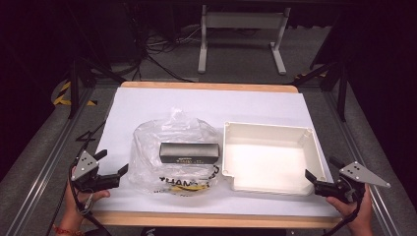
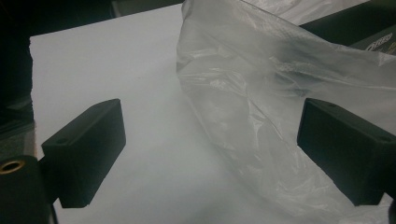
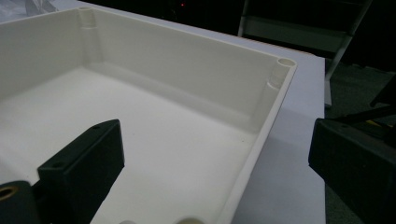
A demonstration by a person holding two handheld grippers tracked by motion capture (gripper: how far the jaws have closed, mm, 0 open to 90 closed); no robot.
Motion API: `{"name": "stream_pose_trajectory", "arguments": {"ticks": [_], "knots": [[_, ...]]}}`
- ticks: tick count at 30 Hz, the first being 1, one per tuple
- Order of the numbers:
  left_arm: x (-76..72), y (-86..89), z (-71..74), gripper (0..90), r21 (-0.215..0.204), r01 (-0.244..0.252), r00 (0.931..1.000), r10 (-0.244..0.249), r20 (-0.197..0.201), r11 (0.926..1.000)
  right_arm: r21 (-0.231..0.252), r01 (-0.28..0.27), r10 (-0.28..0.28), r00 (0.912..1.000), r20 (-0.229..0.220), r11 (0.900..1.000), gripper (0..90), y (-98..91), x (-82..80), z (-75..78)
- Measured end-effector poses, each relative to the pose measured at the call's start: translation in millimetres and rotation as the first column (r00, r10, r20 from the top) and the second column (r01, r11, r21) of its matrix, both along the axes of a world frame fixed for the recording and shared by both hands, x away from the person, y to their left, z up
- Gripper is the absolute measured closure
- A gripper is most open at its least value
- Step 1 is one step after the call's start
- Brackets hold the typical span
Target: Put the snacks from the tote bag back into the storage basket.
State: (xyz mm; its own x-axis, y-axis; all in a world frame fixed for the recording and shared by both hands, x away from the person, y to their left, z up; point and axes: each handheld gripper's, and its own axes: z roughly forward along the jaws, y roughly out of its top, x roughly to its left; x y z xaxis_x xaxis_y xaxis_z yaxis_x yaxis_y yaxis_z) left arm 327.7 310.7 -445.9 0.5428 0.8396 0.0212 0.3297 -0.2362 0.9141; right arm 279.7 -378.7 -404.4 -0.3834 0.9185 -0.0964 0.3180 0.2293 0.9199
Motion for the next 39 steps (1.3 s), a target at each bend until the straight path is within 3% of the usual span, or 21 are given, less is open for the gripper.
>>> {"name": "stream_pose_trajectory", "arguments": {"ticks": [8,12,18,20,21,33,36,39], "knots": [[-3.7,0.6,-0.9,8.8,0.008,0.002,1.0,-0.002,0.004,1.0,0.01,-0.009,0.009,0.9998,0.02,0.9999,5.0,-0.2,-1.1,2.9],[-4.3,0.6,-0.4,8.8,0.012,0.005,1.0,-0.005,0.008,0.9999,-0.021,-0.019,0.02,0.9994,0.028,0.9996,6.4,3.6,-1.0,6.4],[-3.6,-0.1,-2.2,8.8,0.02,0.004,1.0,-0.004,-0.001,0.9998,-0.047,-0.045,0.049,0.9939,0.099,0.9979,11.1,9.7,-1.3,19.8],[-3.4,-0.9,-2.6,8.8,0.019,0.007,1.0,-0.007,-0.005,0.9998,-0.051,-0.053,0.058,0.9931,0.102,0.9973,11.6,11.8,-0.1,22.6],[-3.4,-0.9,-2.6,8.8,0.019,0.007,1.0,-0.007,-0.005,0.9998,-0.064,-0.081,0.088,0.9895,0.114,0.9946,11.6,19.2,3.9,29.0],[-1.1,-4.0,-3.9,8.8,0.024,0.016,0.9996,-0.016,-0.021,0.9996,-0.126,-0.164,0.178,0.9779,0.11,0.9784,15.2,52.5,27.5,43.5],[-0.9,-5.3,-4.7,8.8,0.034,0.02,0.9995,-0.02,-0.025,0.9992,-0.121,-0.213,0.226,0.9688,0.103,0.9695,13.5,65.4,36.2,49.3],[-1.4,-5.2,-5.3,8.8,0.036,0.022,0.9994,-0.021,-0.027,0.9991,-0.141,-0.231,0.245,0.9653,0.091,0.9628,12.6,75.0,40.9,51.8]]}}
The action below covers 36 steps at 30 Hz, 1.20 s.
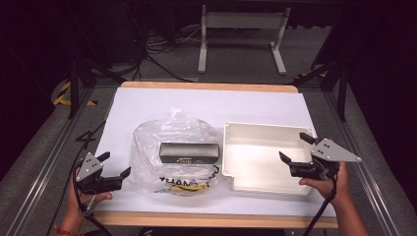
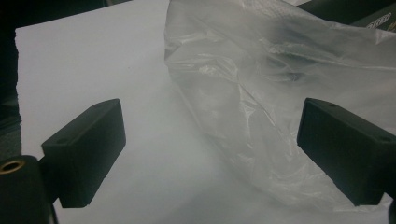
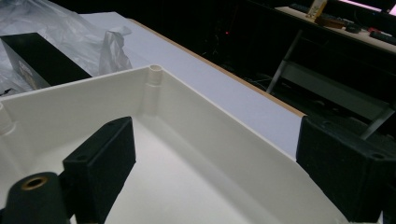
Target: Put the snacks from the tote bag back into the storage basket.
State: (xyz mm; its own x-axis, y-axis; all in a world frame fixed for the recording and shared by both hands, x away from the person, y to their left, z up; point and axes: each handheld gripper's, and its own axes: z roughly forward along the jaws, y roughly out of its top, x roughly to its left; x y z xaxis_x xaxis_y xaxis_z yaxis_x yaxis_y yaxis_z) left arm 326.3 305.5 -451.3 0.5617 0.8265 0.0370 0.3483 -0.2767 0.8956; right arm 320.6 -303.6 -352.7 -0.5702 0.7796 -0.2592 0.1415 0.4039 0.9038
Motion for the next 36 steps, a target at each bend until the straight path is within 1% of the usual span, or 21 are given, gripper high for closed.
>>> {"name": "stream_pose_trajectory", "arguments": {"ticks": [2,5,6,8,12,13,15,17,19,20,22,23,24,25,27,28,32,33,34,35,36], "knots": [[-1.5,0.2,-0.3,8.8,0.005,0.001,1.0,-0.001,0.0,1.0,-0.001,-0.036,0.036,0.9993,-0.011,0.9994,12.6,9.7,4.7,2.3],[-3.3,0.5,-0.4,8.8,0.007,-0.004,1.0,0.004,0.003,1.0,-0.023,-0.073,0.072,0.9972,-0.021,0.9971,13.4,23.4,12.4,4.0],[-3.5,0.4,-0.3,8.8,0.006,-0.006,1.0,0.006,0.003,1.0,-0.026,-0.098,0.097,0.9947,-0.034,0.9949,13.5,29.0,16.4,4.1],[-3.3,-0.1,-0.3,8.8,0.01,-0.005,1.0,0.005,0.002,0.9999,-0.037,-0.115,0.113,0.9926,-0.045,0.9927,14.7,37.1,22.0,4.1],[-3.0,-1.3,-1.1,8.8,0.017,0.0,1.0,0.0,0.0,0.9998,-0.052,-0.178,0.174,0.9825,-0.066,0.9827,16.6,56.3,34.9,3.6],[-3.0,-0.9,-1.2,8.8,0.019,0.002,1.0,-0.002,0.001,0.9998,-0.052,-0.19,0.186,0.9799,-0.073,0.9805,17.1,59.8,37.3,3.3],[-3.3,-0.6,-1.3,8.8,0.019,0.001,1.0,-0.001,0.002,0.9998,-0.053,-0.192,0.188,0.9792,-0.077,0.98,17.2,63.6,39.8,3.0],[-3.4,-0.1,-1.3,8.8,0.014,0.001,1.0,-0.001,0.002,0.9999,-0.053,-0.217,0.212,0.973,-0.091,0.9747,17.8,70.9,45.4,2.9],[-3.5,-0.1,-1.5,8.8,0.015,0.002,1.0,-0.002,0.001,0.9999,-0.057,-0.229,0.223,0.9697,-0.1,0.9716,18.1,77.3,49.6,3.9],[-3.4,-0.3,-1.7,8.8,0.016,0.003,1.0,-0.003,0.001,0.9999,-0.058,-0.247,0.24,0.9647,-0.108,0.9672,18.1,81.3,52.3,4.6],[-3.3,-0.7,-1.7,8.8,0.02,0.005,1.0,-0.005,0.0,0.9998,-0.065,-0.263,0.254,0.9598,-0.119,0.9627,18.3,88.5,57.0,6.4],[-3.3,-0.8,-1.7,8.8,0.02,0.005,1.0,-0.005,0.0,0.9998,-0.064,-0.279,0.269,0.9541,-0.131,0.9582,18.5,91.3,59.4,7.0],[-3.3,-1.0,-1.7,8.8,0.02,0.005,1.0,-0.005,0.0,0.9998,-0.072,-0.288,0.277,0.9519,-0.132,0.9551,18.9,94.2,61.9,7.4],[-3.3,-0.9,-1.6,8.8,0.022,0.005,1.0,-0.005,0.0,0.9997,-0.077,-0.29,0.278,0.9516,-0.131,0.954,19.3,97.9,64.7,7.4],[-3.4,-0.9,-1.6,8.8,0.022,0.005,1.0,-0.005,0.001,0.9997,-0.071,-0.31,0.297,0.9429,-0.15,0.9481,19.4,102.9,69.9,7.3],[-3.4,-0.8,-1.7,8.9,0.022,0.005,1.0,-0.005,0.001,0.9997,-0.076,-0.31,0.296,0.9428,-0.153,0.9476,19.6,105.6,72.0,7.0],[-3.7,-0.6,-1.8,8.8,0.023,0.005,1.0,-0.005,0.001,0.9997,-0.086,-0.335,0.316,0.9321,-0.177,0.9385,20.0,115.8,80.3,5.9],[-3.7,-0.6,-1.8,8.8,0.023,0.005,1.0,-0.005,0.001,0.9997,-0.086,-0.346,0.327,0.9278,-0.18,0.9344,20.0,118.4,81.7,5.5],[-4.0,-0.6,-1.7,8.9,0.024,0.003,1.0,-0.003,0.002,0.9997,-0.089,-0.359,0.338,0.9215,-0.191,0.929,20.2,121.6,83.5,5.4],[-4.0,-0.6,-1.7,8.8,0.024,0.003,1.0,-0.003,0.002,0.9997,-0.089,-0.359,0.338,0.9215,-0.191,0.929,20.2,121.6,83.5,5.4],[-4.0,-0.5,-1.7,8.8,0.023,0.003,1.0,-0.003,0.002,0.9997,-0.101,-0.364,0.34,0.9194,-0.198,0.9259,20.2,124.5,85.2,5.1]]}}
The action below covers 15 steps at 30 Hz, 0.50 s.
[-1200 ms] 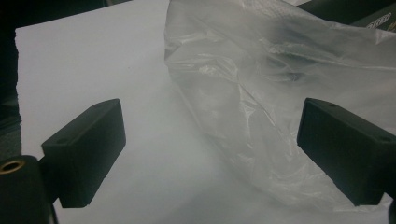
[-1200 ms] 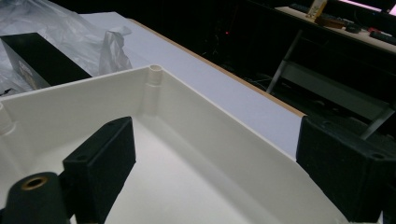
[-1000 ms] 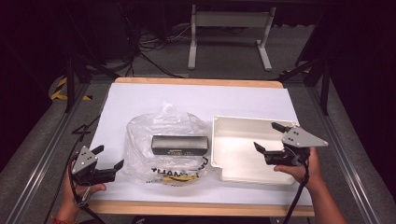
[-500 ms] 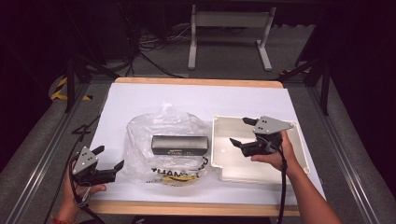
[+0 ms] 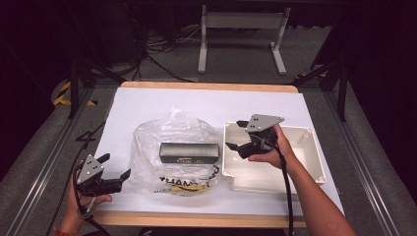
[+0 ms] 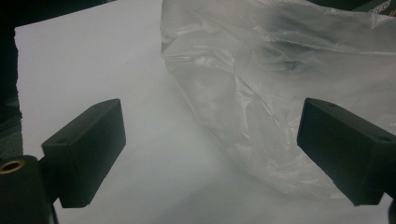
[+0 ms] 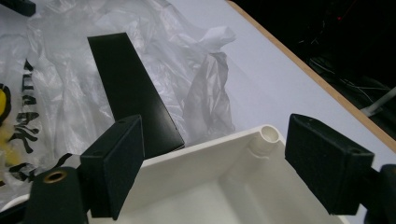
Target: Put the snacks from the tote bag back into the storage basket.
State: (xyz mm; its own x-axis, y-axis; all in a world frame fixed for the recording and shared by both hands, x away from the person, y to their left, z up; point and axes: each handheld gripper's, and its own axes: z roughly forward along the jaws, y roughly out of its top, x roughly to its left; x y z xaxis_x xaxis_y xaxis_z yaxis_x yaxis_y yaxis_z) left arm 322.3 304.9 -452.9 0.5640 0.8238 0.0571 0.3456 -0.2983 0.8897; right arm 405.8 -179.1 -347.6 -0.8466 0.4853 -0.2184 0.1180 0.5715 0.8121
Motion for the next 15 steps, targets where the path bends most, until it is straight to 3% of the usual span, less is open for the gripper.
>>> {"name": "stream_pose_trajectory", "arguments": {"ticks": [8,15], "knots": [[-0.7,0.3,0.5,8.8,0.0,0.007,1.0,-0.007,0.004,1.0,-0.057,-0.05,0.049,0.9985,-0.023,0.9971,20.4,26.9,10.7,-0.7],[-1.9,1.1,1.2,8.8,0.009,0.006,0.9999,-0.006,0.012,0.9999,-0.09,-0.097,0.091,0.9931,-0.074,0.9912,21.5,44.4,20.1,-4.5]]}}
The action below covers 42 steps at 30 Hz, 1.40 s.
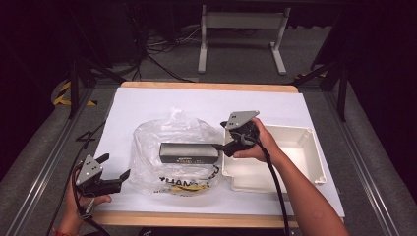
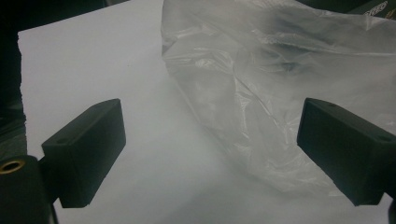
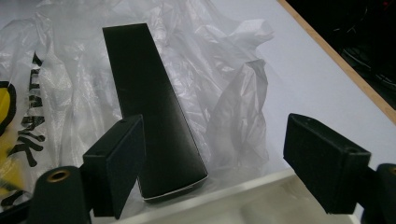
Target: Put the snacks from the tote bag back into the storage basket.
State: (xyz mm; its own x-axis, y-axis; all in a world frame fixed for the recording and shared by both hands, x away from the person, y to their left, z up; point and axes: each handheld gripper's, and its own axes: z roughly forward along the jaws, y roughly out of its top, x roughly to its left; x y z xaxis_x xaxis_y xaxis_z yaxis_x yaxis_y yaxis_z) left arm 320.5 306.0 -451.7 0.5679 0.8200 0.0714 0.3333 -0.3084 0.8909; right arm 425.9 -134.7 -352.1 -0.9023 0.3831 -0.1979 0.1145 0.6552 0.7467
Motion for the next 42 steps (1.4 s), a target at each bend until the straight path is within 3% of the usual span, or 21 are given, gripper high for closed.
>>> {"name": "stream_pose_trajectory", "arguments": {"ticks": [11,21,22,26,29,30,32,34,35,40,42], "knots": [[-1.3,-0.2,-0.6,8.9,0.009,0.003,1.0,-0.003,-0.006,1.0,-0.045,-0.073,0.07,0.9959,-0.056,0.9963,22.3,26.1,4.4,-10.9],[-1.6,0.3,-1.4,8.8,0.006,0.019,0.9996,-0.019,-0.022,0.9998,-0.115,-0.151,0.14,0.9849,-0.102,0.9817,24.3,40.7,4.7,-18.8],[-1.9,-0.2,-1.4,8.8,0.008,0.02,0.9995,-0.02,-0.024,0.9998,-0.15,-0.174,0.158,0.9809,-0.113,0.9733,24.8,44.2,5.6,-21.2],[-2.1,-1.2,-1.3,8.8,0.018,0.021,0.9996,-0.02,-0.018,0.9996,-0.216,-0.197,0.169,0.9753,-0.143,0.9563,24.9,49.4,6.7,-26.9],[-1.9,-1.2,-1.5,8.8,0.018,0.022,0.9995,-0.021,-0.023,0.9996,-0.271,-0.194,0.156,0.9755,-0.155,0.9427,24.9,52.8,11.2,-31.9],[-2.0,-1.3,-1.5,8.8,0.02,0.024,0.9995,-0.024,-0.021,0.9995,-0.289,-0.2,0.156,0.9732,-0.169,0.9362,24.9,54.2,13.0,-33.5],[-2.3,-1.2,-1.4,8.8,0.023,0.025,0.9995,-0.025,-0.019,0.9994,-0.346,-0.213,0.15,0.9684,-0.2,0.9138,25.0,56.7,14.4,-36.7],[-2.3,-0.6,-1.6,8.7,0.021,0.024,0.9995,-0.023,-0.021,0.9995,-0.369,-0.231,0.154,0.9618,-0.226,0.9004,28.0,58.6,15.4,-37.5],[-2.3,-0.4,-1.7,8.8,0.02,0.023,0.9995,-0.023,-0.022,0.9995,-0.375,-0.236,0.157,0.9606,-0.229,0.8966,28.7,59.0,15.8,-37.1],[-1.9,-0.9,-2.2,8.7,0.025,0.027,0.9993,-0.026,-0.028,0.9993,-0.363,-0.242,0.157,0.9562,-0.247,0.9,40.7,60.0,18.9,-36.3],[-2.3,-1.4,-2.4,8.7,0.024,0.028,0.9992,-0.028,-0.03,0.9993,-0.362,-0.249,0.163,0.9541,-0.251,0.8984,41.6,59.9,19.6,-35.5]]}}
